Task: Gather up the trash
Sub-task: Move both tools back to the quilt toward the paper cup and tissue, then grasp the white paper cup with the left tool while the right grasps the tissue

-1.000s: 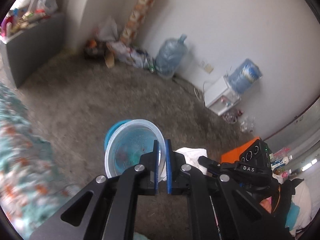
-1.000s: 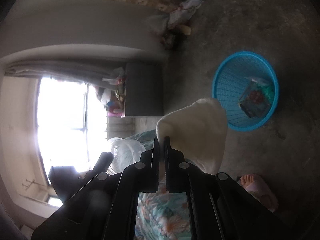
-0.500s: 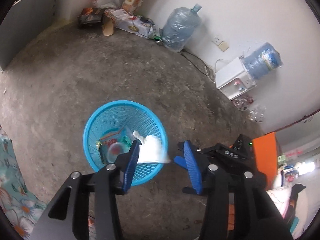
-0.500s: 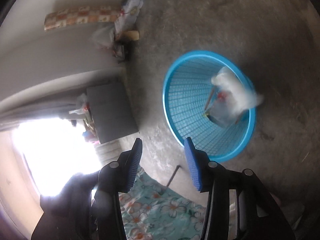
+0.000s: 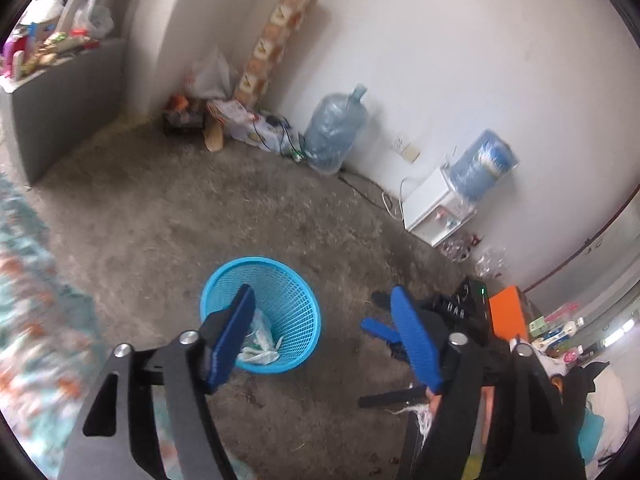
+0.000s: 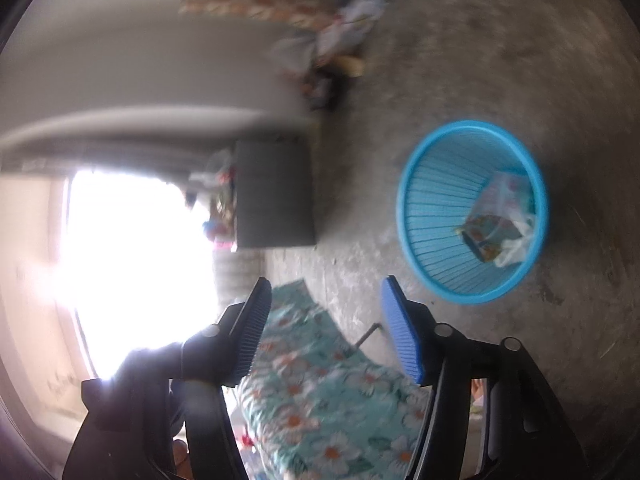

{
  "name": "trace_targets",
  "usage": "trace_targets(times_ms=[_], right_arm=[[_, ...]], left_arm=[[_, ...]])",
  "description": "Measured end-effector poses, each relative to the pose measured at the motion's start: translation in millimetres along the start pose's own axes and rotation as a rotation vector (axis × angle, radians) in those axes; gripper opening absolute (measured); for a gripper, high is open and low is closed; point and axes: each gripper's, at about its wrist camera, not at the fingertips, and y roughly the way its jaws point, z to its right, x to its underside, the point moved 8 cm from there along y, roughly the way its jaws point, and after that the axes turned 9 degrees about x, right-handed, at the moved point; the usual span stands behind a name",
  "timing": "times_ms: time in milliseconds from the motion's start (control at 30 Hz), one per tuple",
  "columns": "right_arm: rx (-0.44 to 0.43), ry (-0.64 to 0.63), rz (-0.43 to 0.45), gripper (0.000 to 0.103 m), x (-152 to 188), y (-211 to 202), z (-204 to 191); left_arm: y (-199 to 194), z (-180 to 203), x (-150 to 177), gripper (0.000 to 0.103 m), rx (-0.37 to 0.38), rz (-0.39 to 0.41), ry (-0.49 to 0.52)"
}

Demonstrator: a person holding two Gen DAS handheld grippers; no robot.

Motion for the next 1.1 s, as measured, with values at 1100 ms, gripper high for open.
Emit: trace_targets(times_ms=[1100], right_arm=[[-0.053,-0.759,-0.611,0.064,305.4,139.1,-270.2]], left_arm=[[-477.6,-243.1,115.3,0.078,-0.477,0.541,-0.603]])
